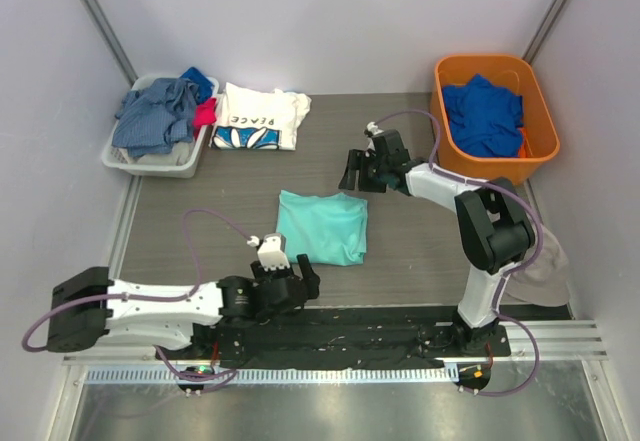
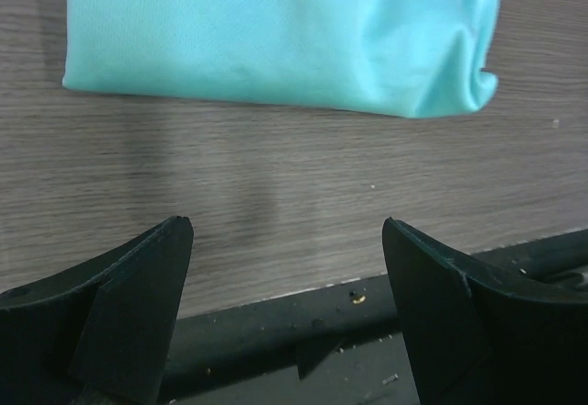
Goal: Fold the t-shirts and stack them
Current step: Fold the tshirt
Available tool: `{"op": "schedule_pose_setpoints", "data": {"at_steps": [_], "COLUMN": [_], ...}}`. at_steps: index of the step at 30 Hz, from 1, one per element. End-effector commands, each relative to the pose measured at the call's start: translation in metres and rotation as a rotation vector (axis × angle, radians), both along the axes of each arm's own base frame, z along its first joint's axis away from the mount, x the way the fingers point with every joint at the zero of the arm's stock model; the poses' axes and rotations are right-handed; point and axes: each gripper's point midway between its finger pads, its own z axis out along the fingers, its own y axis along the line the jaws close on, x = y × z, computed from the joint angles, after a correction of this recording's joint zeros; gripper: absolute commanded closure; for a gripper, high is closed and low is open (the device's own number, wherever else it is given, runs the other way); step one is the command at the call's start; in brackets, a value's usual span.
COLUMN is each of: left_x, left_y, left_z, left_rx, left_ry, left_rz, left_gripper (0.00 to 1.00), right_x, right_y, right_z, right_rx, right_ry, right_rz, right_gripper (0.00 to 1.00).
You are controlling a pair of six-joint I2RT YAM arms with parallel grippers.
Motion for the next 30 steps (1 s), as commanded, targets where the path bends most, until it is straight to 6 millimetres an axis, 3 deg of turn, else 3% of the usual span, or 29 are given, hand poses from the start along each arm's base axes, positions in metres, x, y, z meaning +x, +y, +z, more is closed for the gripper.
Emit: {"op": "schedule_pose_setpoints", "data": {"at_steps": [1,6,13,23,27,29,30], "left_x": [0.015,0.018,0.023,0.038,0.048,0.057,0.059], "left_y": [-0.022,-0.029,-0.011,0.03,0.038,0.04,0.038], "left_z": [0.011,-0.007,-0.018,-0.02,-0.021,-0.02,-0.021], "left_rx": [-0.096,-0.096,-0.062,-0.041,-0.016,-0.022,-0.013], "left_ry": [-0.049,-0.05,-0.079,-0.108,-0.113,-0.115,-0.111], "left_rz": [0.103,0.12,0.176,0.272,0.283,0.298,0.283], "left_gripper": [0.1,0.09,0.07,0.05,0.05,0.04,0.05], "right_x": [-0.001,-0.011,-0.036,-0.096,-0.119,-0.138,-0.143], "right_y": [0.029,0.029,0.025,0.0,-0.006,-0.008,-0.007], "right_z": [0.011,0.002,-0.013,-0.048,-0.041,-0.047,-0.04], "right_rx": [0.11,0.119,0.134,0.099,0.111,0.106,0.116], "right_ry": [-0.013,0.024,0.11,0.24,0.251,0.285,0.272], "right_rz": [0.132,0.148,0.144,0.105,0.064,0.052,0.052], "right_gripper": [0.3,0.3,0.3,0.3,0.3,0.3,0.3]}}
